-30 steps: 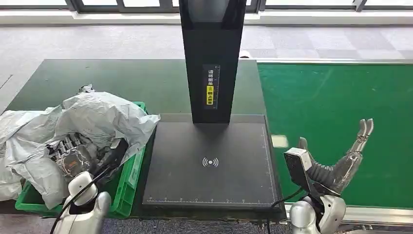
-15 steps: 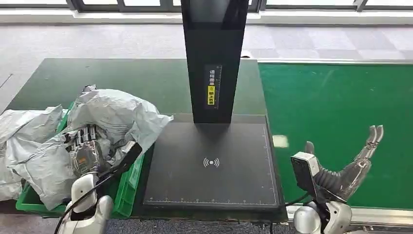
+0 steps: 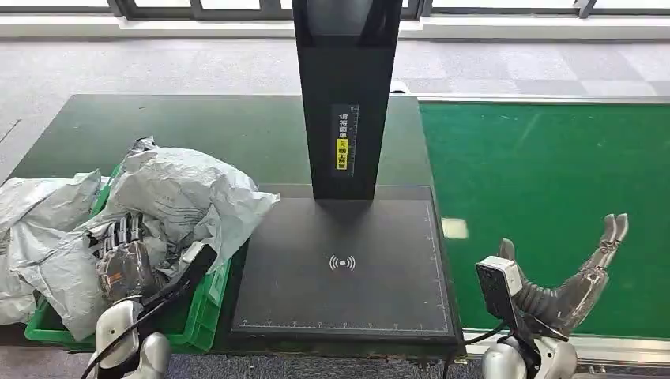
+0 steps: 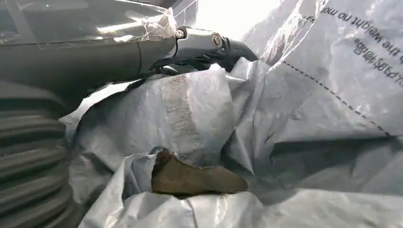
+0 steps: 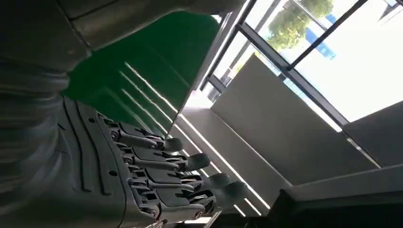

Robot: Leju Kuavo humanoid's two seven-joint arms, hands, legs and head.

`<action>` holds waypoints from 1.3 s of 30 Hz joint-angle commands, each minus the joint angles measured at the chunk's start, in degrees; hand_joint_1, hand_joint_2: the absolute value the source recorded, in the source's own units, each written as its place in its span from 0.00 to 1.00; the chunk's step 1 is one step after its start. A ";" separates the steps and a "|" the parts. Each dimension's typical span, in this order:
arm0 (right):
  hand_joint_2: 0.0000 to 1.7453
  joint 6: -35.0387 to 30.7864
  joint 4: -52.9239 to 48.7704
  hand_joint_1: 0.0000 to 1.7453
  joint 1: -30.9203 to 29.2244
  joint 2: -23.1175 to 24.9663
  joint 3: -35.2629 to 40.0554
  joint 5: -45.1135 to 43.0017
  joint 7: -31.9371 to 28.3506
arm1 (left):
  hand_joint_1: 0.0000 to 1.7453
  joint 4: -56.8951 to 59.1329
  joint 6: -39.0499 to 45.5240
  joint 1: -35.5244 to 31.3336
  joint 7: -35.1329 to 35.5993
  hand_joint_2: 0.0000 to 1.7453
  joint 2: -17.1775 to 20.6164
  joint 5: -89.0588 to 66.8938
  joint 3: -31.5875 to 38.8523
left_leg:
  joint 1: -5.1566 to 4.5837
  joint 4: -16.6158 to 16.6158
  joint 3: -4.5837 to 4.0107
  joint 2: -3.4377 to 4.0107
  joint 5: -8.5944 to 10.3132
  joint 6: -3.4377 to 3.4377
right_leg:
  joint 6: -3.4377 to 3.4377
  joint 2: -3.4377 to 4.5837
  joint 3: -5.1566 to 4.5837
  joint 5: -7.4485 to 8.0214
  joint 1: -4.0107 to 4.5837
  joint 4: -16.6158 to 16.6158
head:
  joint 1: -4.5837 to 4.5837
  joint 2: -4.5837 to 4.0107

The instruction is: Moved the parcel from conveyor to table for the left to box.

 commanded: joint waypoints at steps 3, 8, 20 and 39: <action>1.00 0.09 3.29 0.00 1.22 3.85 -4.76 -1.03 -1.60 | 0.00 -0.19 0.42 1.45 5.61 1.00 1.55 -3.38 4.98 | 0.09 -0.18 0.28 0.06 -0.05 -0.10 | -0.04 0.00 0.28 -0.02 0.10 -0.20 | 0.00 0.00; 1.00 0.09 2.66 0.00 2.08 3.85 -6.14 -1.09 -1.47 | 0.00 -0.41 0.86 0.85 3.97 1.00 1.33 -3.38 5.03 | 0.09 -0.14 0.24 -0.03 -0.05 -0.09 | -0.04 -0.09 0.26 -0.05 0.09 -0.16 | 0.00 0.00; 1.00 0.09 3.60 0.00 2.01 3.85 -7.11 -0.88 -1.22 | 0.00 -1.98 1.81 1.44 3.04 1.00 0.60 -3.38 6.23 | 0.06 -0.10 0.15 -0.02 -0.03 -0.07 | -0.03 -0.07 0.17 -0.04 0.06 -0.11 | 0.00 0.00; 1.00 0.09 8.31 0.00 0.77 3.85 -11.60 -3.29 -5.32 | 0.00 -4.02 1.94 1.91 -11.95 1.00 3.17 6.42 2.00 | 0.05 -0.07 0.08 -0.04 -0.03 -0.07 | -0.06 -0.08 0.11 -0.06 0.05 -0.07 | 0.02 0.00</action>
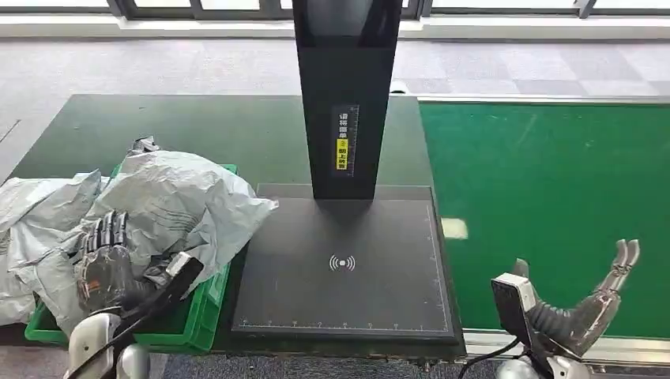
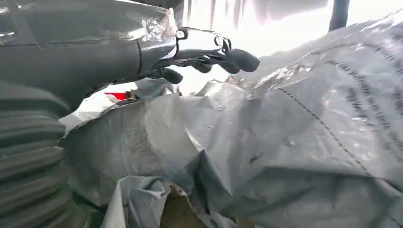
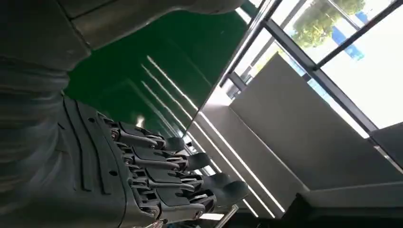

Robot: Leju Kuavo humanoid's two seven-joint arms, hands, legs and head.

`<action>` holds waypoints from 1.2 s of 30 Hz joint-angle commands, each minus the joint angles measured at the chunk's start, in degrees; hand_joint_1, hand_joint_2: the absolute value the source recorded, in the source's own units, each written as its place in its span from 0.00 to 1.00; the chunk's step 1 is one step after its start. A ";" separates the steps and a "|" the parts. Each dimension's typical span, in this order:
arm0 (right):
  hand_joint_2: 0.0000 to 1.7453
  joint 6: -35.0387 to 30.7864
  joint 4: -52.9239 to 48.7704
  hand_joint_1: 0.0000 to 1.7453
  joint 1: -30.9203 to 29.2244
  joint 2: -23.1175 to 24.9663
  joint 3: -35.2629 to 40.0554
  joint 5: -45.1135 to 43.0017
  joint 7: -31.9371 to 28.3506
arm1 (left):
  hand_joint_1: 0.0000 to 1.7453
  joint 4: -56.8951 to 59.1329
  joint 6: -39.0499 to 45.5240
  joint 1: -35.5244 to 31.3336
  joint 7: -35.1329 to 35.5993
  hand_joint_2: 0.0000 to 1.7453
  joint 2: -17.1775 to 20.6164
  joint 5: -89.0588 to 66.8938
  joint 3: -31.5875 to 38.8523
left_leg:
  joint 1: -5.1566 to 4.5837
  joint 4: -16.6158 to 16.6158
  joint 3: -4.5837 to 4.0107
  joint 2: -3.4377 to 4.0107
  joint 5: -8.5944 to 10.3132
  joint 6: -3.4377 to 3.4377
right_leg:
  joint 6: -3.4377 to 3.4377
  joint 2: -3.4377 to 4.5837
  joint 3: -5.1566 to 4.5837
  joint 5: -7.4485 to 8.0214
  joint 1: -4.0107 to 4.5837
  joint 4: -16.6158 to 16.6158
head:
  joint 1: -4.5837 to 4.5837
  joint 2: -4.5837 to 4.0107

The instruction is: Moved the parcel from conveyor to table for the left to box.

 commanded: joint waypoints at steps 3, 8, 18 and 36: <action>1.00 0.06 5.06 0.00 -0.94 3.72 -4.13 -0.59 -0.75 | 0.00 1.45 -2.42 -1.30 -3.94 1.00 3.36 3.69 -1.39 | 0.09 -0.11 0.17 -0.01 -0.02 -0.09 | -0.04 -0.05 0.18 -0.01 0.09 -0.13 | 0.00 0.02; 1.00 0.06 5.39 0.00 -1.09 3.72 -4.12 -0.81 -1.05 | 0.00 0.75 -3.74 -0.79 -6.02 1.00 4.33 5.04 -0.98 | 0.08 -0.08 0.16 0.05 -0.04 -0.08 | -0.04 0.01 0.15 -0.01 0.09 -0.10 | 0.02 0.02; 1.00 0.06 5.61 0.00 -1.21 3.72 -4.23 -1.07 -1.38 | 0.00 0.05 -5.10 -0.19 -8.23 1.00 5.18 6.79 -0.28 | 0.06 -0.05 0.09 0.03 -0.02 -0.06 | -0.03 0.01 0.10 -0.01 0.06 -0.06 | 0.00 0.00; 1.00 0.06 7.14 0.00 -1.30 3.72 -6.04 -2.18 -3.18 | 0.00 6.34 -11.16 -5.72 -16.94 1.00 11.40 16.67 9.60 | 0.10 -0.14 0.19 0.02 0.00 -0.10 | -0.06 -0.03 0.19 -0.01 0.10 -0.13 | 0.00 0.00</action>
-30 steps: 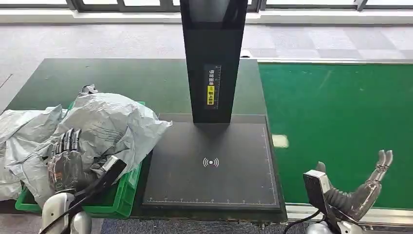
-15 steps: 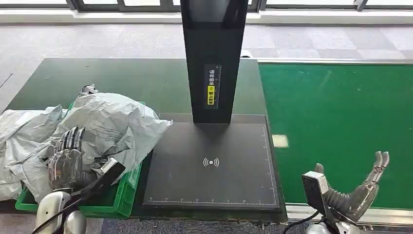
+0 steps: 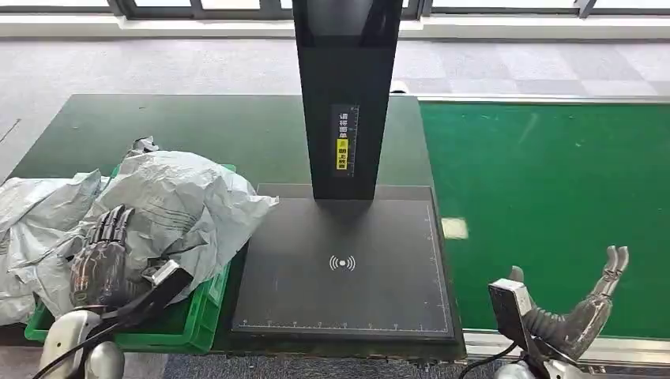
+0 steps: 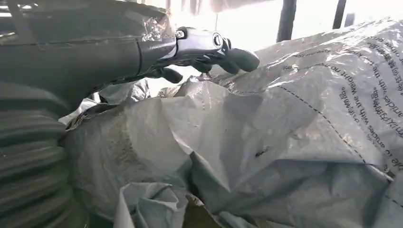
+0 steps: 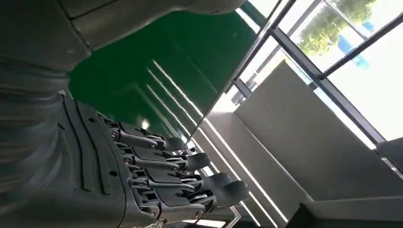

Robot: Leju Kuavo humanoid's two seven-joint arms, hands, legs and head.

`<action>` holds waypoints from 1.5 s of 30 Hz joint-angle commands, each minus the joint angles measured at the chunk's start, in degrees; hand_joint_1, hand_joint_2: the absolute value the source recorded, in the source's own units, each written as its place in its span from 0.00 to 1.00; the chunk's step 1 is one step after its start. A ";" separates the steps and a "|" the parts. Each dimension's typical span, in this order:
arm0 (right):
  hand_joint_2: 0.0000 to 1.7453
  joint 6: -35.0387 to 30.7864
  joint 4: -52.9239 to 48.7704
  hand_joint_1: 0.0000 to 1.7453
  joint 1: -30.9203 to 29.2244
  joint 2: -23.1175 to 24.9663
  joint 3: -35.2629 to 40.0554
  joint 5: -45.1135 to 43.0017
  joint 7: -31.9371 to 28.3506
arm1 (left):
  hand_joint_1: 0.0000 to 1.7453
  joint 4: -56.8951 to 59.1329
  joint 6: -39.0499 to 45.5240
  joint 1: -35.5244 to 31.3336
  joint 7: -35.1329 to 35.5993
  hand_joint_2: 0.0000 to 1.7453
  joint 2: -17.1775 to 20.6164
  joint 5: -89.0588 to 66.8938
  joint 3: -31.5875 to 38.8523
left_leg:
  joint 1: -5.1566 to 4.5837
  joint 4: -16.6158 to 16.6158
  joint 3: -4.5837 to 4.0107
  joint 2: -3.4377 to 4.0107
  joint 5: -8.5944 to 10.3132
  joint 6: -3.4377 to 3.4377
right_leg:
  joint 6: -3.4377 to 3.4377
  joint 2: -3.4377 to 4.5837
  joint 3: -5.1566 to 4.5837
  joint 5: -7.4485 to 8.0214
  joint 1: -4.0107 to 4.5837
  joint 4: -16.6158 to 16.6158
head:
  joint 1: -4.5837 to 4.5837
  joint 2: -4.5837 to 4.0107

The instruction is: Moved the parcel from conveyor to table for the left to box.

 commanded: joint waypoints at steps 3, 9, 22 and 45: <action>1.00 0.06 4.25 0.00 -1.46 3.63 -4.53 -1.25 -1.09 | 0.00 9.27 -3.84 -6.87 -4.94 1.00 5.30 5.93 8.57 | 0.06 -0.08 0.12 -0.03 0.01 -0.07 | -0.03 -0.06 0.12 0.00 0.06 -0.07 | 0.00 0.00; 1.00 0.06 4.75 0.00 -1.67 3.63 -4.40 -1.32 -1.15 | 0.00 12.97 -6.82 -7.70 -9.19 1.00 7.52 10.67 12.90 | 0.09 -0.20 0.27 0.12 0.00 -0.11 | -0.05 0.04 0.23 0.03 0.10 -0.18 | 0.00 0.00; 1.00 0.06 7.20 0.00 -3.26 3.63 -4.58 -1.27 -2.45 | 0.00 24.00 -13.14 -10.32 -17.98 1.00 11.80 18.27 21.42 | 0.06 -0.11 0.18 0.15 -0.02 -0.09 | -0.05 0.10 0.13 0.01 0.07 -0.08 | 0.00 0.00; 1.00 0.06 14.23 0.00 -8.21 3.63 -7.05 -0.61 -5.77 | 0.00 -2.15 -11.28 11.18 -22.71 1.00 20.27 56.47 4.47 | 0.13 -0.09 0.13 0.11 -0.19 -0.19 | -0.15 0.05 0.14 -0.20 0.13 -0.04 | -0.02 0.02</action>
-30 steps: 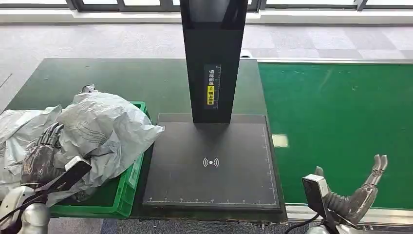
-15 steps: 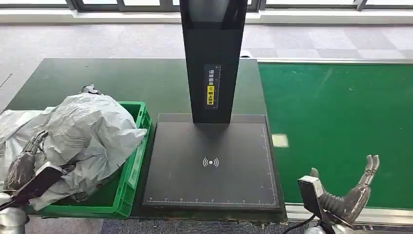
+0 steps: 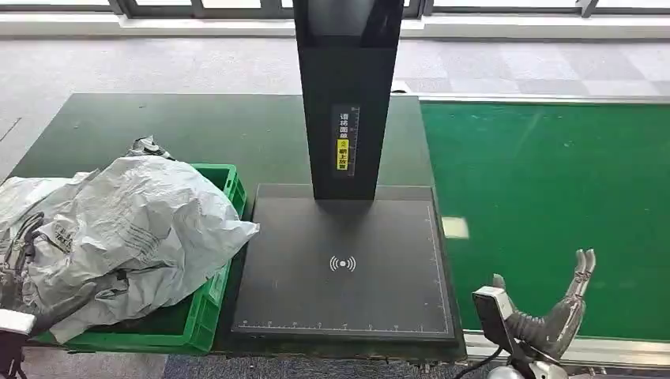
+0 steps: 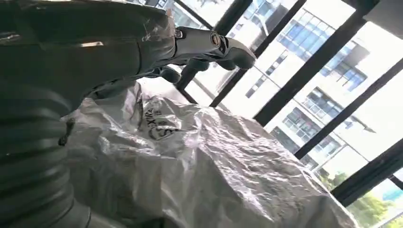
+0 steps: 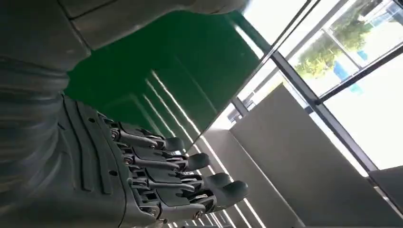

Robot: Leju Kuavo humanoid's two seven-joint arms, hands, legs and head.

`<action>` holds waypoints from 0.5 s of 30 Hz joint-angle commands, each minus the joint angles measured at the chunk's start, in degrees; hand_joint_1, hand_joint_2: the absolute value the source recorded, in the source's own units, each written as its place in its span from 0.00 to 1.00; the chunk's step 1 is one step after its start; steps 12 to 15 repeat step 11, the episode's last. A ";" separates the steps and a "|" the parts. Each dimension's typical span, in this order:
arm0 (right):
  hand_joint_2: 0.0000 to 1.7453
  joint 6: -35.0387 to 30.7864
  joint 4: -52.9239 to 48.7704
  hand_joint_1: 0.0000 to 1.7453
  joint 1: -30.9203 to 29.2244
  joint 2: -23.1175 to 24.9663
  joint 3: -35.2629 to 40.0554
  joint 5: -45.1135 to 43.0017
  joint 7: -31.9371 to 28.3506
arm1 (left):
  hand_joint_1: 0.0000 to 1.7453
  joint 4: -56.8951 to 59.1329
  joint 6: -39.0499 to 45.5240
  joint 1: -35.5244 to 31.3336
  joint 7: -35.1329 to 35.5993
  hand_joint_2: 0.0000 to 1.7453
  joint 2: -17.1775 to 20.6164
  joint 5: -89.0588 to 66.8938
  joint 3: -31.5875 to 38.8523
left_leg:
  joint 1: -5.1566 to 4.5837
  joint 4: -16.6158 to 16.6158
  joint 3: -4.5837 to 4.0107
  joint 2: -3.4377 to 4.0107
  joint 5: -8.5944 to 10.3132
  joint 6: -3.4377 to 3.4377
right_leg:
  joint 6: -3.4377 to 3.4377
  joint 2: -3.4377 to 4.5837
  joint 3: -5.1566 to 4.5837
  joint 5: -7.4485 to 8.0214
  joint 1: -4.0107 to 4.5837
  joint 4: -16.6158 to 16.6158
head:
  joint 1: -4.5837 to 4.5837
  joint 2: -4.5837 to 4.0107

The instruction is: Moved the parcel from conveyor to table for the left to box.

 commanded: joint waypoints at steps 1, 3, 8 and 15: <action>1.00 0.06 5.57 0.00 -6.22 3.61 -5.10 0.22 0.09 | 0.00 -3.41 0.67 2.69 0.24 1.00 0.84 0.36 -2.87 | 0.04 -0.10 0.22 0.24 -0.03 -0.06 | -0.01 0.19 0.13 0.04 0.04 -0.10 | -0.02 0.00; 1.00 0.06 5.82 0.00 -6.40 3.61 -5.11 0.44 0.05 | 0.00 -3.14 0.50 2.90 0.24 1.00 0.90 0.49 -2.45 | 0.04 -0.08 0.18 0.22 -0.03 -0.05 | 0.00 0.17 0.11 0.03 0.04 -0.07 | 0.00 0.00; 1.00 0.06 6.12 0.00 -6.70 3.61 -5.39 0.62 -0.18 | 0.00 -2.69 0.25 2.96 0.24 1.00 0.64 -0.02 -2.13 | 0.04 -0.09 0.19 0.22 -0.03 -0.04 | 0.00 0.18 0.13 0.04 0.04 -0.08 | -0.02 0.02; 1.00 0.06 6.36 0.00 -6.86 3.61 -5.61 0.66 -0.35 | 0.00 -3.65 0.18 2.46 0.24 1.00 0.28 0.95 -1.85 | 0.02 -0.06 0.11 0.13 -0.01 -0.03 | 0.00 0.10 0.07 0.02 0.02 -0.04 | 0.00 0.00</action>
